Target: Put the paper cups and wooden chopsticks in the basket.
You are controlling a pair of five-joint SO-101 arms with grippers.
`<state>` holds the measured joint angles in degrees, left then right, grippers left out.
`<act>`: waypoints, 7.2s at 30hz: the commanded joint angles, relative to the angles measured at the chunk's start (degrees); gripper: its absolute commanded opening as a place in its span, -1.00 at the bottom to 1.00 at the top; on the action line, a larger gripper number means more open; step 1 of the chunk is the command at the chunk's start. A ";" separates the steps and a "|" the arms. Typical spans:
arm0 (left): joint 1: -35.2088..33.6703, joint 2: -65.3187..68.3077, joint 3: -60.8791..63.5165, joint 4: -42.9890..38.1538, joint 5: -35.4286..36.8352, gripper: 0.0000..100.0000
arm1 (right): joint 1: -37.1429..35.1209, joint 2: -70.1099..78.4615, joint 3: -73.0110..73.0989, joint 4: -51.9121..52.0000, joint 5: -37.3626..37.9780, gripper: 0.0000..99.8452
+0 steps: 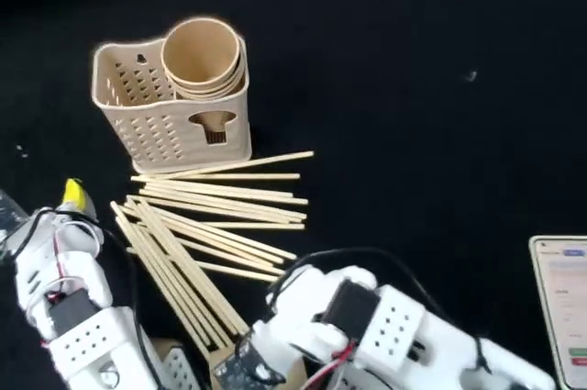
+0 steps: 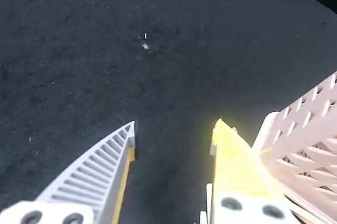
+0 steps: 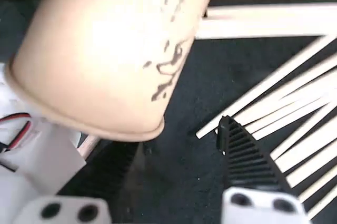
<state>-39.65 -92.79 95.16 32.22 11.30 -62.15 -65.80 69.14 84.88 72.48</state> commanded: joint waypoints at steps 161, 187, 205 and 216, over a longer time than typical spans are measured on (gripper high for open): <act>-9.19 -0.18 -4.70 -1.14 4.40 -0.53 | 8.62 37.67 -19.38 -34.20 -63.65 -0.58; -10.86 -0.62 -4.62 -1.14 4.57 -0.53 | -0.97 65.54 -28.09 -41.32 -71.38 -0.97; -10.86 -0.70 -4.35 -1.32 4.48 -0.53 | 16.00 48.84 -27.03 -35.87 -63.21 -0.98; -10.86 -0.70 -4.44 -1.14 4.40 -0.53 | 16.09 48.40 -22.37 -38.07 -60.04 -0.75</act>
<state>-49.93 -92.79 94.37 31.96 15.34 -47.03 -13.93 46.90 46.90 11.91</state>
